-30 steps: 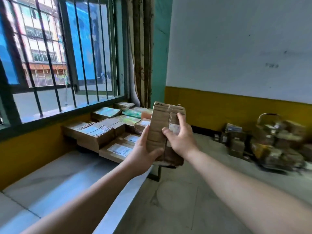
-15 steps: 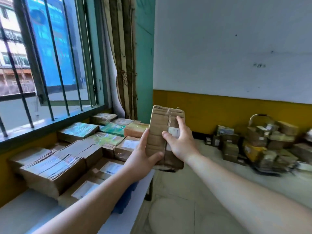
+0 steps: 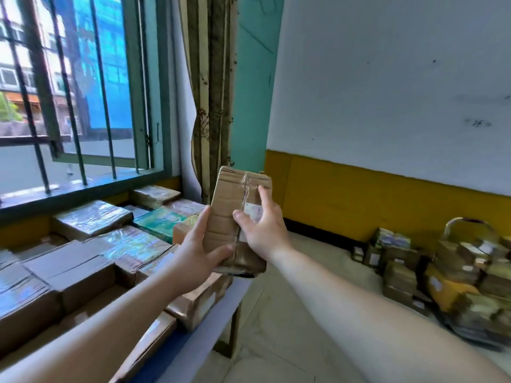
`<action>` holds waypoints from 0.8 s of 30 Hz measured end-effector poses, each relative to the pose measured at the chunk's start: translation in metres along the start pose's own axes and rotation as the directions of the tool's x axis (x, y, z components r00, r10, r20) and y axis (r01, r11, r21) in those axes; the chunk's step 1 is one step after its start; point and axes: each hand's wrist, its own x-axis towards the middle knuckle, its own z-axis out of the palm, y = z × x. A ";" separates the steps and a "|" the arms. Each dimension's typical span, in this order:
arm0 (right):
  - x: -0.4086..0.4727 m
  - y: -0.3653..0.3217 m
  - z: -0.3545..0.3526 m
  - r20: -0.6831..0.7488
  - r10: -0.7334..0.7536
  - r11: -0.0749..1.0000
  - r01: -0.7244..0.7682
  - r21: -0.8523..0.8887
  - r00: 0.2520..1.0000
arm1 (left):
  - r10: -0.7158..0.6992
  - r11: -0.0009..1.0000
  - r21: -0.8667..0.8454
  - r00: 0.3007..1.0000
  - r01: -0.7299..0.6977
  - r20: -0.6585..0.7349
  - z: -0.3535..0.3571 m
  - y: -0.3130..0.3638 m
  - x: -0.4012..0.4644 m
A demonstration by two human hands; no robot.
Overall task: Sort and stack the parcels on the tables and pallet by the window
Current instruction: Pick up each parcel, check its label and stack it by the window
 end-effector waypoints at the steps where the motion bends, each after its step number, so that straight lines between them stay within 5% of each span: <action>1: 0.008 0.000 0.010 0.031 -0.007 1.000 0.007 0.013 0.999 | -0.011 1.000 -0.003 1.000 0.011 -0.025 -0.007 -0.005 0.005; 13: 0.087 -0.083 0.220 0.315 -0.194 0.977 0.153 0.151 0.929 | -0.085 0.996 -0.028 0.921 0.081 -0.379 -0.185 -0.083 0.032; 24: 0.105 -0.153 0.400 0.579 -0.309 0.946 0.185 0.265 0.754 | -0.233 0.962 -0.021 0.779 0.272 -0.582 -0.324 -0.149 0.013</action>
